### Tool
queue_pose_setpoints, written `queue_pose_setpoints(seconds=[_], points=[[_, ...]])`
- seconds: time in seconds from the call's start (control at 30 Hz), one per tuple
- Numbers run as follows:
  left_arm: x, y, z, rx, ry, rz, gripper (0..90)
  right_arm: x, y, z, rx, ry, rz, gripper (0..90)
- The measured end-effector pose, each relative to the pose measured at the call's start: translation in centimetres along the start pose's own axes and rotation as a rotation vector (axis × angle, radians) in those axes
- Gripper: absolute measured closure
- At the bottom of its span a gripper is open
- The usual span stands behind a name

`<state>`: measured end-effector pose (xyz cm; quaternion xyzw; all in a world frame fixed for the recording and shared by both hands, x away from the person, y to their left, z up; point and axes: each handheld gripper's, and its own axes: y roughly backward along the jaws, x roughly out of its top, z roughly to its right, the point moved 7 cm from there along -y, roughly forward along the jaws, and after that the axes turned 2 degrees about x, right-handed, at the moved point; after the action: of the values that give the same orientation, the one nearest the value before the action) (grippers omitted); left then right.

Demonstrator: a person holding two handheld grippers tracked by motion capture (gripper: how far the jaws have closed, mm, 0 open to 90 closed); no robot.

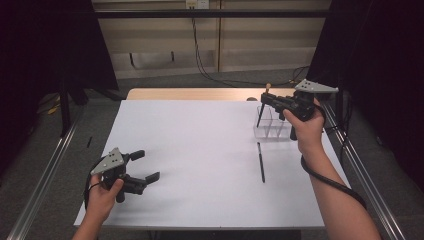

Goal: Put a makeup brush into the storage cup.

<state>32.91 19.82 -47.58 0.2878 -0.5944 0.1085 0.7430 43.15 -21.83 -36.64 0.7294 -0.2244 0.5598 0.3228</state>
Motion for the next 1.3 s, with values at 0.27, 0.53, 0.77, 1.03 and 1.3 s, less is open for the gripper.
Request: queue_pose_setpoints(seconds=[0.27, 0.53, 0.77, 1.03, 1.3], points=[[-0.3, -0.2, 0.2, -0.014, -0.03, -0.016, 0.0, 0.4, 0.0, 0.8, -0.026, 0.001, 0.005, 84.7], [-0.2, -0.1, 0.3, -0.019, -0.026, -0.013, 0.0, 0.9, 0.3, 1.4, -0.045, -0.005, 0.008, 84.7], [-0.2, -0.1, 0.2, -0.016, -0.033, -0.018, 0.0, 1.5, 0.3, 1.9, -0.059, 0.005, 0.01, 84.7], [-0.3, -0.2, 0.3, -0.019, -0.037, -0.023, 0.0, 1.7, -0.1, 2.7, -0.089, 0.011, 0.003, 84.7], [-0.3, -0.2, 0.3, -0.023, -0.034, -0.024, 0.0, 2.0, -0.3, 3.3, -0.114, 0.014, 0.007, 84.7]])
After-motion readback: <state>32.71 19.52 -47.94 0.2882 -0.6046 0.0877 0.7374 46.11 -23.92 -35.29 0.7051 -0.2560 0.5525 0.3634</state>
